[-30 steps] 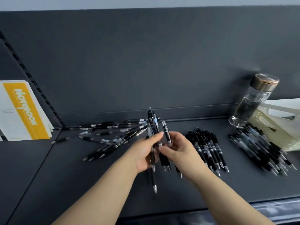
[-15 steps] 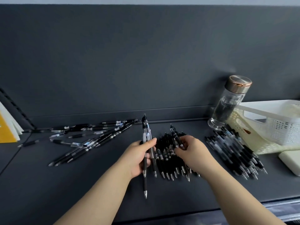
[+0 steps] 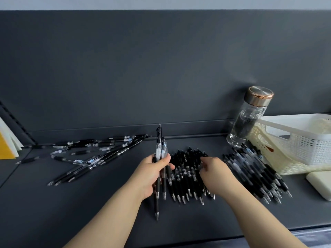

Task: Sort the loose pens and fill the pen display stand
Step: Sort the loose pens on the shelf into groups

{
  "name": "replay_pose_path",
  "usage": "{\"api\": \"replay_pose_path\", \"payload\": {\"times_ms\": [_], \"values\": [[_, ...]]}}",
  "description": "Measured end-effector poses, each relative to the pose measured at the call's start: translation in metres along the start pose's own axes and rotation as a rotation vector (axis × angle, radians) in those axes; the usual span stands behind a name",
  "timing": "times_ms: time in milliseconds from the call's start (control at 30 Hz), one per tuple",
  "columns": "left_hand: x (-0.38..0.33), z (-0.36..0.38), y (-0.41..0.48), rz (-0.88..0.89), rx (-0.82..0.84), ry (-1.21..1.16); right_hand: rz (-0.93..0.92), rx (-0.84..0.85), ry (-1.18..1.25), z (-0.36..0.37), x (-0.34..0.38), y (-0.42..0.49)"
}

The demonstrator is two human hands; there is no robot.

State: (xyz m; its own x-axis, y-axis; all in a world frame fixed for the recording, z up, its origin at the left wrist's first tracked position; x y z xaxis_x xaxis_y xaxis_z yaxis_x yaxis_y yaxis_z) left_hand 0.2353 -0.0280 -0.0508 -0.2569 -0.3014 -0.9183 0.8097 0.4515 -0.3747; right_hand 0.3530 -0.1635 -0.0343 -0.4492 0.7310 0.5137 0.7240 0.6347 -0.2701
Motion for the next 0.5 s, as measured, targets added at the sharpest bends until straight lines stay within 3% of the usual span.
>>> {"api": "replay_pose_path", "payload": {"times_ms": [233, 500], "values": [[-0.002, 0.006, -0.007, -0.007, 0.063, -0.071, -0.106, -0.114, 0.151, -0.009, 0.016, -0.013], [-0.004, 0.021, -0.018, 0.002, 0.238, -0.09, -0.217, 0.22, 0.917, 0.022, 0.054, -0.017]]}}
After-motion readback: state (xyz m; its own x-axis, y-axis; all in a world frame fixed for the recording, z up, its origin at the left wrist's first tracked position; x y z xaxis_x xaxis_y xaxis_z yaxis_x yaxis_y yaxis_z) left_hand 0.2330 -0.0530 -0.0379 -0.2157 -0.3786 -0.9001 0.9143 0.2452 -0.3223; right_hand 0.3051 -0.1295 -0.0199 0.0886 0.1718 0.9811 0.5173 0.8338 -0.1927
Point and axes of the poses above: each hand's wrist, its own y-axis towards the middle knuckle, its own z-axis out of the palm, x = y × z, the point moved 8 cm from there along y, towards the middle knuckle, and after that the axes turned 8 degrees about x, right-handed, at the moved point
